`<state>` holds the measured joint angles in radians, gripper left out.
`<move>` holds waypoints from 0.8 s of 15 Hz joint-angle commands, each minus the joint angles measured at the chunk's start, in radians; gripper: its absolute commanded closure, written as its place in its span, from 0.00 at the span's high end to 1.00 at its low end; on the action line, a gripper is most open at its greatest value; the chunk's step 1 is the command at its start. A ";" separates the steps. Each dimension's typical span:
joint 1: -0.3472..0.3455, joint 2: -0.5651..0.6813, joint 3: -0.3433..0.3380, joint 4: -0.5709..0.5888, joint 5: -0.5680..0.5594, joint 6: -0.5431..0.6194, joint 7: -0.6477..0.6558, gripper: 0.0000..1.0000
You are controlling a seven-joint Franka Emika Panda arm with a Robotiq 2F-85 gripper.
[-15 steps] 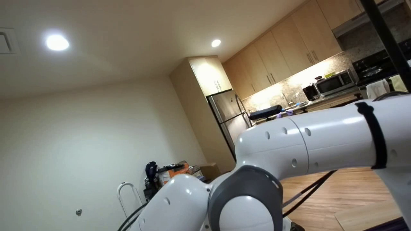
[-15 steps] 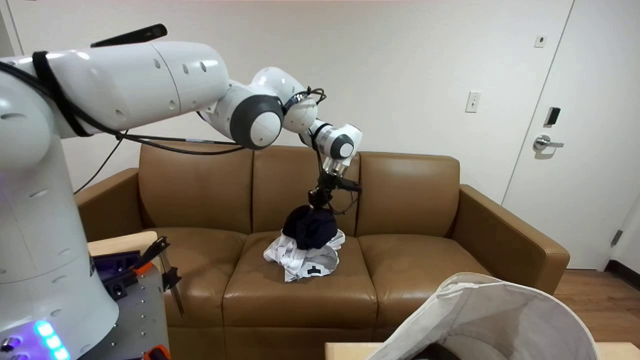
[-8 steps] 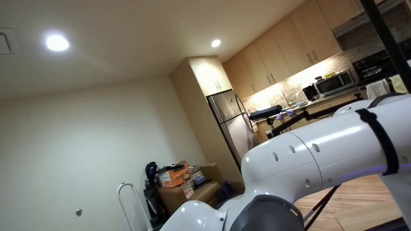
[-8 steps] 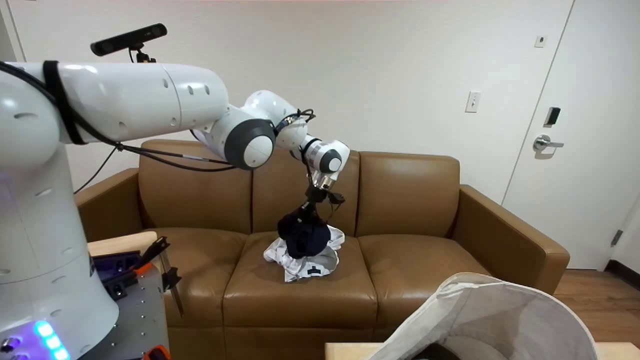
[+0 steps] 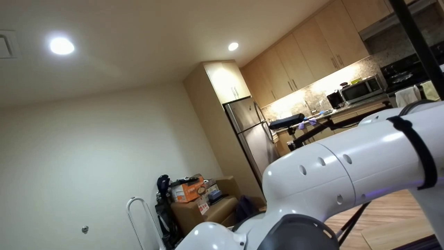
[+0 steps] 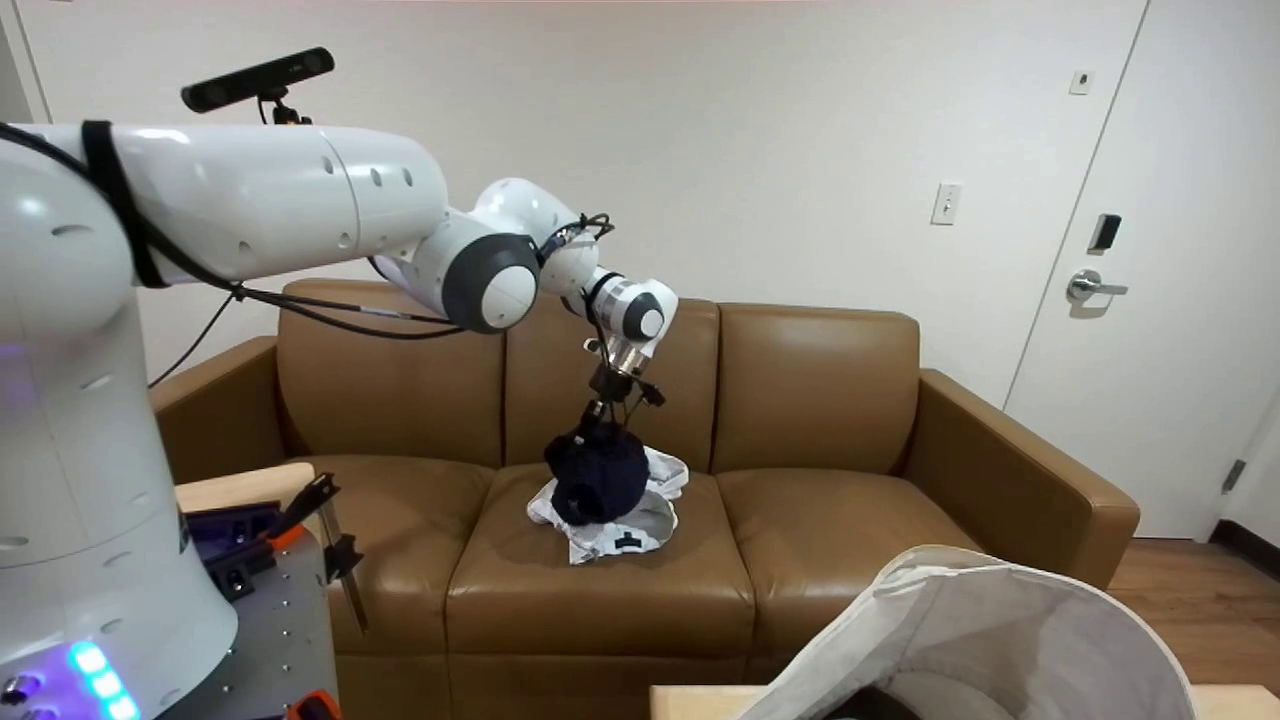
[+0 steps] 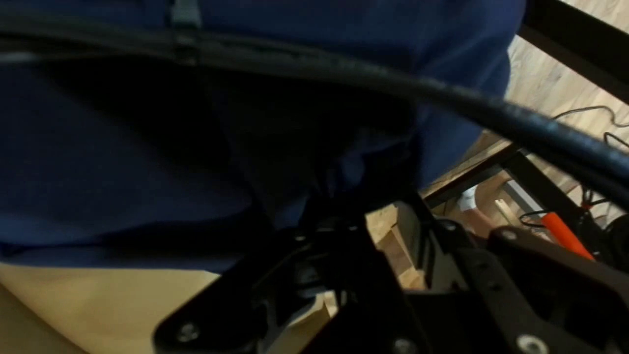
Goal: Take the black clothing out of the pink laundry bag and place it on top of the white clothing on the sofa
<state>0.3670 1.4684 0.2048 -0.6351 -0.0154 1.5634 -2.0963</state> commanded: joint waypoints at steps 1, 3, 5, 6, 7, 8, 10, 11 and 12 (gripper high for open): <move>0.000 -0.001 -0.012 0.034 -0.031 -0.093 -0.136 0.56; -0.003 -0.004 -0.025 0.041 -0.030 -0.112 -0.162 0.69; -0.005 0.008 -0.035 0.072 -0.032 -0.127 -0.177 0.82; -0.005 0.013 -0.042 0.089 -0.032 -0.141 -0.171 0.88; -0.006 0.012 -0.051 0.101 -0.034 -0.164 -0.153 0.95; -0.008 0.013 -0.059 0.120 -0.034 -0.215 -0.135 0.98; -0.013 0.007 -0.082 0.156 -0.041 -0.321 -0.099 1.00; -0.021 0.004 -0.088 0.175 -0.035 -0.375 -0.077 1.00; -0.035 0.001 -0.094 0.205 -0.026 -0.416 -0.048 1.00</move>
<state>0.3546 1.4598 0.1172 -0.5360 -0.0296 1.2755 -2.2110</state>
